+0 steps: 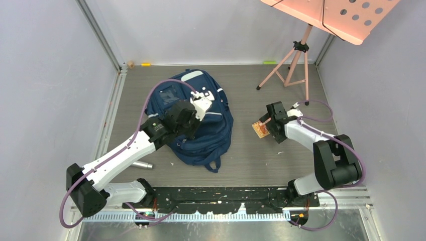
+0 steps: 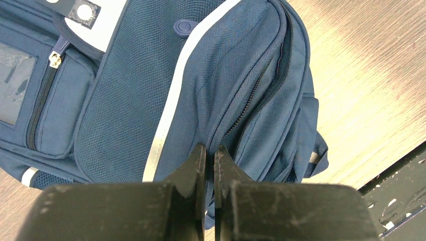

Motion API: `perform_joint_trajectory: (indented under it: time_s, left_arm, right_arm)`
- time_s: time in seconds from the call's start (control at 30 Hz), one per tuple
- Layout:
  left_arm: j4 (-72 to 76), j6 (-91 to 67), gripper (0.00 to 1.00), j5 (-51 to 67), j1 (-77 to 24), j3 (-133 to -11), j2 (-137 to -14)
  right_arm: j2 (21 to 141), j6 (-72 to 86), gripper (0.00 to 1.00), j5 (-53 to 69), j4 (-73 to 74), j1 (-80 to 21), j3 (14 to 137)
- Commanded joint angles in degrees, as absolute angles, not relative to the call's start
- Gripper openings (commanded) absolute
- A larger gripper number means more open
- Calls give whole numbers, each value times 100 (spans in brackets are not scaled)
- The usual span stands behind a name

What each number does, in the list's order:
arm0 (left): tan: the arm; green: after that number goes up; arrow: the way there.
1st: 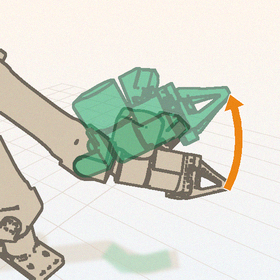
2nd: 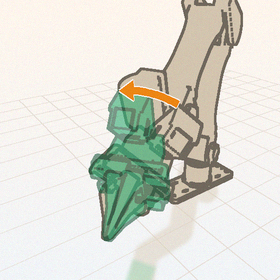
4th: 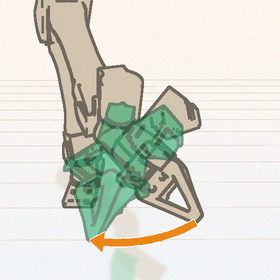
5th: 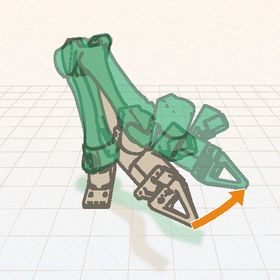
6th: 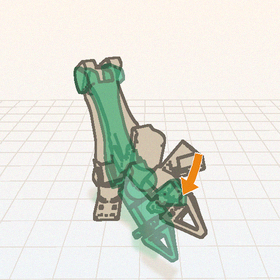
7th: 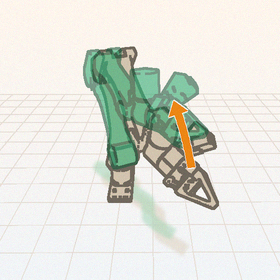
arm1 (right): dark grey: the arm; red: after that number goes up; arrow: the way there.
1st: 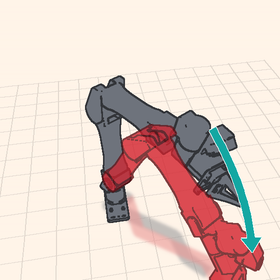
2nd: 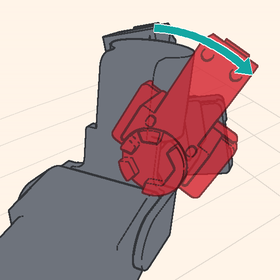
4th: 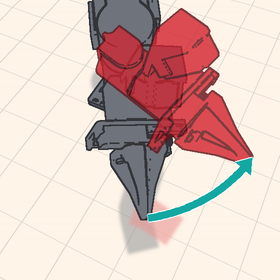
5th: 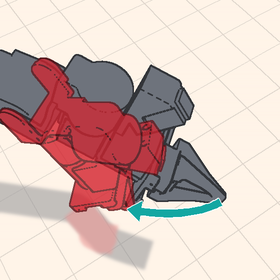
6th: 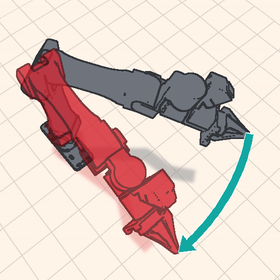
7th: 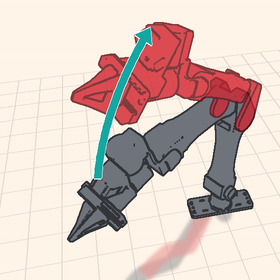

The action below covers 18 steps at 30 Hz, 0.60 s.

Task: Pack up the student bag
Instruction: Pick up the stationery from the center of the board.

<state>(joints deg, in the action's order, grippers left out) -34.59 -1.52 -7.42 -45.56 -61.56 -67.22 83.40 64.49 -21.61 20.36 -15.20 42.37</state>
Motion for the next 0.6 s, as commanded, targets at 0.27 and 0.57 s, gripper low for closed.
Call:
perform_joint_trajectory:
  time_s: [0.27, 0.57]
  left_arm:
    - [-2856, -396, 0, -328, -4588, -6354, -6451]
    - [-2864, -413, 0, -239, -4588, -6359, -6519]
  right_arm:
    - [9244, 6601, 100, -2377, 2011, -1521, 5156]
    - [9842, 6309, 100, -2689, 2459, -1576, 5692]
